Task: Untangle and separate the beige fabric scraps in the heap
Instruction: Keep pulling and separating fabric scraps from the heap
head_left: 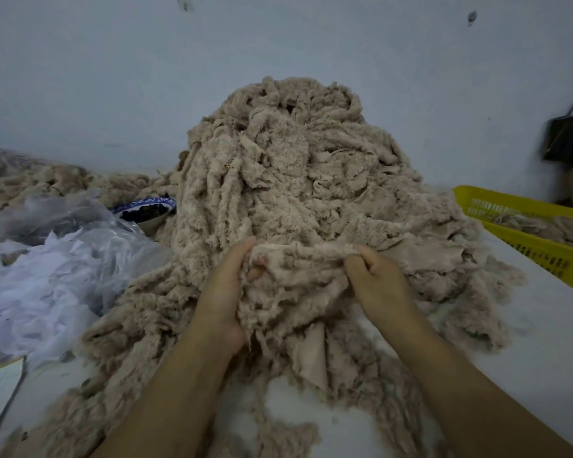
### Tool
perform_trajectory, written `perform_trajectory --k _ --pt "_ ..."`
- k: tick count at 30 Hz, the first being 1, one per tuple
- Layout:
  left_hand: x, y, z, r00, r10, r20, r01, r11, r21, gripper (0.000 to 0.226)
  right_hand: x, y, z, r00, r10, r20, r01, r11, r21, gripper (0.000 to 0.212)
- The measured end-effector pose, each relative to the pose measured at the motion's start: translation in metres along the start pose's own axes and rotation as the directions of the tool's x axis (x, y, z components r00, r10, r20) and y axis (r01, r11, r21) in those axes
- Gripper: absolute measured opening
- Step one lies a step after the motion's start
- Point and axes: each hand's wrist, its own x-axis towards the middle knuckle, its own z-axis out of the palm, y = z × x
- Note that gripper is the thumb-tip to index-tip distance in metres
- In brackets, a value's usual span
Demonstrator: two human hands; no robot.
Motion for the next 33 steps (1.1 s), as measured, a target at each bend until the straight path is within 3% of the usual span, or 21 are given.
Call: perform_trajectory --k 3,6,8,10,14,16,20,24,26,28,31,33 --pt "0.001 0.000 0.000 1.000 -0.001 0.009 0.001 0.999 -0.041 0.048 0.002 -0.005 0.004 0.999 0.031 -0.030 -0.030 0.999 0.044 0.040" --pt "0.003 -0.002 -0.001 0.999 0.019 0.026 -0.018 1.000 -0.019 0.043 0.005 -0.005 0.009 0.987 0.151 -0.058 -0.142 0.980 0.138 0.025" --pt "0.004 -0.004 -0.002 0.996 0.092 0.002 -0.091 0.975 0.201 0.033 0.010 -0.005 0.004 0.955 0.285 -0.080 -0.248 0.917 0.313 0.029" --pt "0.000 -0.004 -0.001 0.985 0.169 0.036 -0.168 0.884 0.437 0.027 0.013 -0.003 -0.003 0.930 0.364 -0.038 -0.297 0.812 0.503 0.021" --pt "0.000 -0.013 -0.002 0.972 0.111 0.208 -0.229 0.649 0.726 0.043 0.017 0.004 -0.010 0.931 0.358 -0.068 -0.266 0.795 0.545 0.037" --pt "0.000 -0.014 -0.003 0.972 0.094 0.215 -0.223 0.648 0.729 0.041 0.017 0.003 -0.010 0.942 0.318 -0.109 -0.217 0.823 0.525 0.028" --pt "-0.001 -0.009 0.000 0.989 0.086 0.119 -0.140 0.804 0.578 0.013 0.012 0.003 -0.006 0.968 0.213 -0.130 -0.164 0.937 0.309 0.029" --pt "0.003 -0.013 0.000 0.988 0.121 0.095 -0.153 0.845 0.512 0.008 0.006 -0.002 -0.002 0.967 -0.081 -0.242 0.096 0.994 0.052 0.017" --pt "0.006 -0.019 0.000 0.982 0.167 0.082 -0.186 0.844 0.503 0.015 0.001 -0.004 0.003 0.970 -0.181 -0.161 0.182 0.983 -0.013 0.036" --pt "0.005 -0.024 0.002 0.974 0.198 0.109 -0.226 0.826 0.516 0.012 -0.003 -0.006 0.012 0.988 -0.151 0.034 0.153 0.986 -0.066 0.050" --pt "0.007 -0.026 0.001 0.962 0.231 0.149 -0.275 0.796 0.540 0.032 -0.003 -0.001 0.021 0.973 -0.144 0.181 0.179 0.964 -0.194 0.039" --pt "0.010 -0.025 -0.003 0.965 0.235 0.117 -0.262 0.820 0.510 0.013 -0.001 -0.001 0.021 0.970 -0.156 0.185 0.191 0.964 -0.186 0.034"
